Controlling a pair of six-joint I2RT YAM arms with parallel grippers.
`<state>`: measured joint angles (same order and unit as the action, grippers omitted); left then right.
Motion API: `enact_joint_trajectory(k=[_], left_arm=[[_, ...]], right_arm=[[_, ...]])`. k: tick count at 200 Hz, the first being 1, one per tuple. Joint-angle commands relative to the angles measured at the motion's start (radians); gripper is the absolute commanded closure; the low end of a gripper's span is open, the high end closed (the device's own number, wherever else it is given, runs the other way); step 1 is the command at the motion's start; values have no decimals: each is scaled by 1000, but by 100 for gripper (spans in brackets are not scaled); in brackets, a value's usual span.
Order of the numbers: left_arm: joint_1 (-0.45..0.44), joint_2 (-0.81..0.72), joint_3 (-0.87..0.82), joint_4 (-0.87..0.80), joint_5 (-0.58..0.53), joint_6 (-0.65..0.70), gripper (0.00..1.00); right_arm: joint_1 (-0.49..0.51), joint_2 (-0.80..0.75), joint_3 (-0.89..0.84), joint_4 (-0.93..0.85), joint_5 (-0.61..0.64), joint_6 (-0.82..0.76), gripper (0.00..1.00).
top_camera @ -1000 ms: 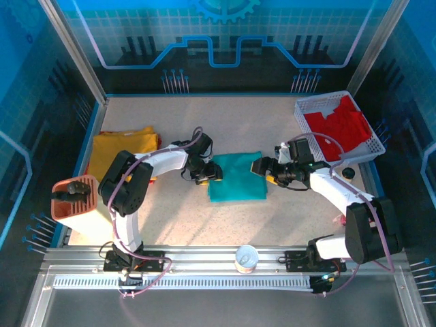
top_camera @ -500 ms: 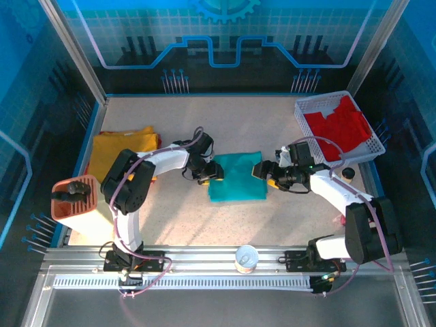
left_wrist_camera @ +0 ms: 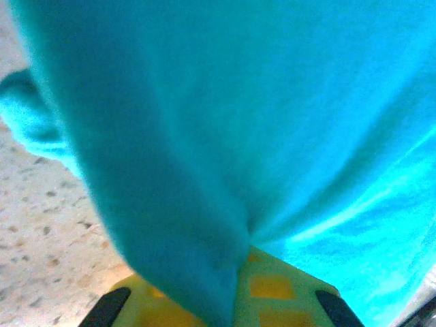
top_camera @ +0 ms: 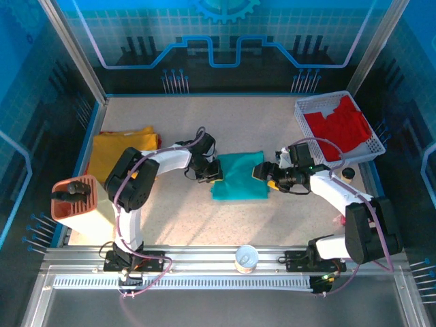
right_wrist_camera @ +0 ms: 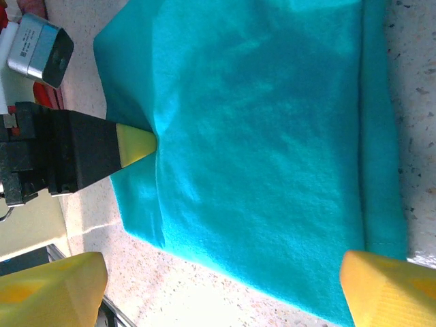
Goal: Fold and stack the t-shirts
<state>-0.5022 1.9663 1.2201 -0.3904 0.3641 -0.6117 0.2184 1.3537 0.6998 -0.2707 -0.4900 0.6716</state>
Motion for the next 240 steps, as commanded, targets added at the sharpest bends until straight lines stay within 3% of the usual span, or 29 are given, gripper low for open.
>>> enact_joint_trajectory(k=[1, 74, 138, 181, 240], left_arm=[[-13, 16, 27, -46, -42, 51, 98], [-8, -211, 100, -354, -339, 271, 100], [64, -358, 221, -635, -440, 437, 100], [104, -376, 350, -809, -511, 517, 100], [126, -347, 511, -977, -694, 619, 100]], right_arm=[[-15, -20, -3, -28, -9, -19, 11], [-34, -47, 7, -44, -14, -24, 11], [-62, -57, 23, -39, -48, -36, 11], [-83, -39, 27, -16, -80, -45, 11], [-92, -18, 32, 23, -110, -45, 11]])
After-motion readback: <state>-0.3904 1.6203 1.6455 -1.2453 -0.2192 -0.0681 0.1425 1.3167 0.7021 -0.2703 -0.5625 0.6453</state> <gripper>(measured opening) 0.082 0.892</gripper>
